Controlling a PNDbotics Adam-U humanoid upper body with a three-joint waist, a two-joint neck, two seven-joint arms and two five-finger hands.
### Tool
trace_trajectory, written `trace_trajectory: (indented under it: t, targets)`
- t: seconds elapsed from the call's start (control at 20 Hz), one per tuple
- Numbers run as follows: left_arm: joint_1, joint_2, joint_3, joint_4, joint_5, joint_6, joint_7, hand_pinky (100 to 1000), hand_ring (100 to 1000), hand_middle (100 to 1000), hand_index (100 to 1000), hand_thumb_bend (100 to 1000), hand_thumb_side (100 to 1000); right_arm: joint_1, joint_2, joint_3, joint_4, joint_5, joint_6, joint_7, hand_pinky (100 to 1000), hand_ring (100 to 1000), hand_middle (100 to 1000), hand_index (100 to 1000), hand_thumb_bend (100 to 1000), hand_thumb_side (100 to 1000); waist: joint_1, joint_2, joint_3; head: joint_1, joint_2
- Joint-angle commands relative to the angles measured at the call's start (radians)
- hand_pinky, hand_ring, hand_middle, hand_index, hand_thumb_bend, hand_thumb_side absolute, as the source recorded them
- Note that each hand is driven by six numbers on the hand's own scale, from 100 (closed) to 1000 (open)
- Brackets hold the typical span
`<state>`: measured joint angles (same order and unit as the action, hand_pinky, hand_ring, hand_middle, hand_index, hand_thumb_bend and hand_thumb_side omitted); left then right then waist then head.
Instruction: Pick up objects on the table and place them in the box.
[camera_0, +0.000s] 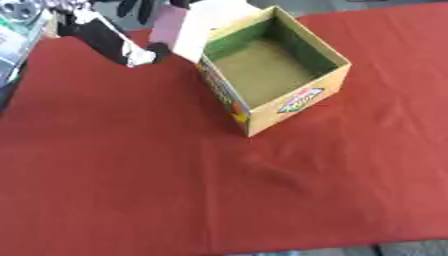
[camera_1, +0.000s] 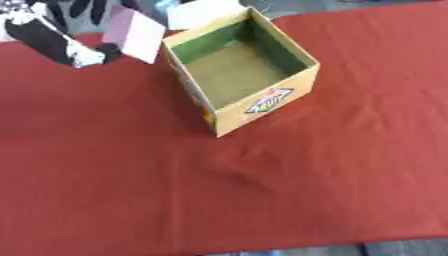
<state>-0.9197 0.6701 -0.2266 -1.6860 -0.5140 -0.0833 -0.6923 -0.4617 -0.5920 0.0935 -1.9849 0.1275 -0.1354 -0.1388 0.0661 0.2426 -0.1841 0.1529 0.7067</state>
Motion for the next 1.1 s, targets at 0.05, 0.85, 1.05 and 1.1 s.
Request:
trace_trajectory:
  t: [0.05, 0.85, 1.05, 1.1]
  targets:
    - [-0.071, -0.053, -0.001, 0.066, -0.048, 0.001, 0.008, 288, 433, 445, 578, 100, 106, -0.021, -0.006, -0.004, -0.015, -0.012, -0.004, 0.002, 854, 772, 724, 792, 100, 1000, -0.007, -0.009, -0.005, 0.009, -0.027]
    - [-0.351, -0.291, -0.037, 0.451, -0.285, -0.083, 0.119, 331, 464, 480, 616, 100, 131, -0.080, 0.035, -0.001, -0.015, -0.028, -0.013, 0.006, 857, 773, 722, 790, 100, 1000, -0.007, 0.066, -0.056, 0.034, -0.109]
    - [-0.335, -0.323, -0.048, 0.541, -0.340, -0.135, 0.160, 352, 480, 494, 631, 100, 142, -0.081, 0.042, -0.001, -0.015, -0.031, -0.013, 0.006, 857, 773, 722, 790, 100, 1000, -0.010, 0.067, -0.055, 0.042, -0.101]
    - [-0.330, -0.331, -0.050, 0.562, -0.353, -0.148, 0.171, 351, 480, 494, 631, 100, 146, -0.079, 0.043, -0.001, -0.015, -0.031, -0.012, 0.006, 857, 773, 722, 790, 100, 1000, -0.010, 0.066, -0.054, 0.043, -0.098]
